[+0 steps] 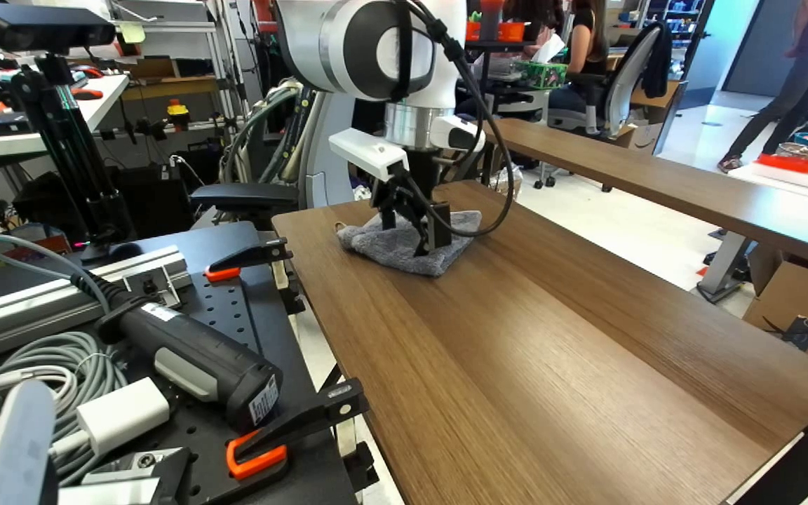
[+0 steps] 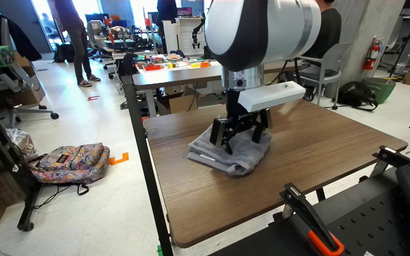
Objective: Move the towel from left to right.
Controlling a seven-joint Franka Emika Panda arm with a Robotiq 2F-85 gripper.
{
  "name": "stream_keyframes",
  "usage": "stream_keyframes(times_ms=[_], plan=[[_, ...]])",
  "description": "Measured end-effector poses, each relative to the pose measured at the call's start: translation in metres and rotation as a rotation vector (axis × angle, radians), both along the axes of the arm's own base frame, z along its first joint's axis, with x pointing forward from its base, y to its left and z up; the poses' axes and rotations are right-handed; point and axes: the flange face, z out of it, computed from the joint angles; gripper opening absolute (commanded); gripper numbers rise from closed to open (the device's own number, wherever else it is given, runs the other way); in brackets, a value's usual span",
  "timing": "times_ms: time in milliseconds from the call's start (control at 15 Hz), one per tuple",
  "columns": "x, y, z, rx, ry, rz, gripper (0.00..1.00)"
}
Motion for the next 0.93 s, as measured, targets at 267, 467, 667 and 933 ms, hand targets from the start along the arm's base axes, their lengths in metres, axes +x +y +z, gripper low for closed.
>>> stream_keyframes(times_ms=[267, 467, 667, 933], plan=[[0.016, -0.059, -0.014, -0.041, 0.002, -0.090, 1.00], [0.034, -0.104, -0.012, -0.061, -0.021, -0.162, 1.00], [0.052, -0.150, -0.006, -0.076, -0.048, -0.237, 1.00], [0.067, -0.208, 0.002, -0.097, -0.064, -0.334, 1.00]])
